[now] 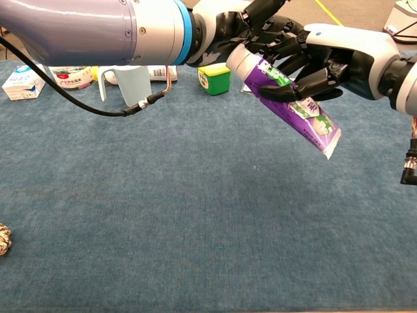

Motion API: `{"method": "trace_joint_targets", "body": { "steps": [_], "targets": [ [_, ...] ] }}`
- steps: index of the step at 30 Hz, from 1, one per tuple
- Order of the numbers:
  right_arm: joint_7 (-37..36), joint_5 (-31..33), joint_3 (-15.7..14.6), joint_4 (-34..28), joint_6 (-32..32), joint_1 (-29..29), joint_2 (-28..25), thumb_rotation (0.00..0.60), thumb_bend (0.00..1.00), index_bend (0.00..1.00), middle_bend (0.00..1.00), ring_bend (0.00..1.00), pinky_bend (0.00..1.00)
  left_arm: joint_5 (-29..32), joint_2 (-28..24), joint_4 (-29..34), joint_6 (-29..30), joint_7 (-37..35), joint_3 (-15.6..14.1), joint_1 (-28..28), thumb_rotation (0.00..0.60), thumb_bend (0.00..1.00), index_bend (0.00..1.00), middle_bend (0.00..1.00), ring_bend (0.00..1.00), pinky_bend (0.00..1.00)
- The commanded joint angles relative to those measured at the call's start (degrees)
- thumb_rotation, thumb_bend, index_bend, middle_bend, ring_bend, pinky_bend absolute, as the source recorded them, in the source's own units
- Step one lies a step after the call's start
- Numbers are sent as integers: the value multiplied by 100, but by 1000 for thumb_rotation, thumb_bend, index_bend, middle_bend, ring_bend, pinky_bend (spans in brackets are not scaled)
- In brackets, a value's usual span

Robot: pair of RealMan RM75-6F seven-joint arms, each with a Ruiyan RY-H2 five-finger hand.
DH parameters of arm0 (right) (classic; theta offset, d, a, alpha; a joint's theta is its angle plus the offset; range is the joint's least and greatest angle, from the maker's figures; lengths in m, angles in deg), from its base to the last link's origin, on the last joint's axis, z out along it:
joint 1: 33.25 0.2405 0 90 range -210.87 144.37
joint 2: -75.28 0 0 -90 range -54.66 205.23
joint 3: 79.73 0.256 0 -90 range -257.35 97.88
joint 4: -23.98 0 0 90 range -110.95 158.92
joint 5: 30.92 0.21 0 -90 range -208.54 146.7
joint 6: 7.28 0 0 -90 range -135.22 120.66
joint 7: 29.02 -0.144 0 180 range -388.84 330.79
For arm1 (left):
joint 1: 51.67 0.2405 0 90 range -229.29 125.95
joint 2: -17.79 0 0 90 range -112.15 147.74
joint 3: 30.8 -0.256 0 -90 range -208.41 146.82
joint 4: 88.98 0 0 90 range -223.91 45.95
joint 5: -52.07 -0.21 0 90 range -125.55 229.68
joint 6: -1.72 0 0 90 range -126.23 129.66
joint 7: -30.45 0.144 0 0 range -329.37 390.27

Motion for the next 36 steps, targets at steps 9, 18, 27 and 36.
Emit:
{"method": "trace_joint_targets", "body": {
  "steps": [9, 18, 27, 36],
  "targets": [
    [240, 152, 8, -54, -42, 7, -73, 542, 584, 754, 915, 1000, 1000, 168, 48, -52, 48, 250, -105, -130, 0, 68, 26, 16, 0, 109],
    [516, 367, 19, -135, -113, 39, -140, 542, 583, 755, 917, 1000, 1000, 171, 153, -98, 169, 392, -144, -167, 0, 68, 24, 13, 0, 108],
    [602, 661, 63, -272, -227, 57, -224, 542, 583, 755, 919, 1000, 1000, 55, 339, -120, 467, 491, -129, -121, 0, 68, 23, 11, 0, 106],
    [662, 751, 80, -350, -252, 62, -270, 544, 583, 755, 921, 1000, 1000, 70, 489, -185, 505, 520, -87, -93, 0, 68, 22, 11, 0, 105]
  ]
}}
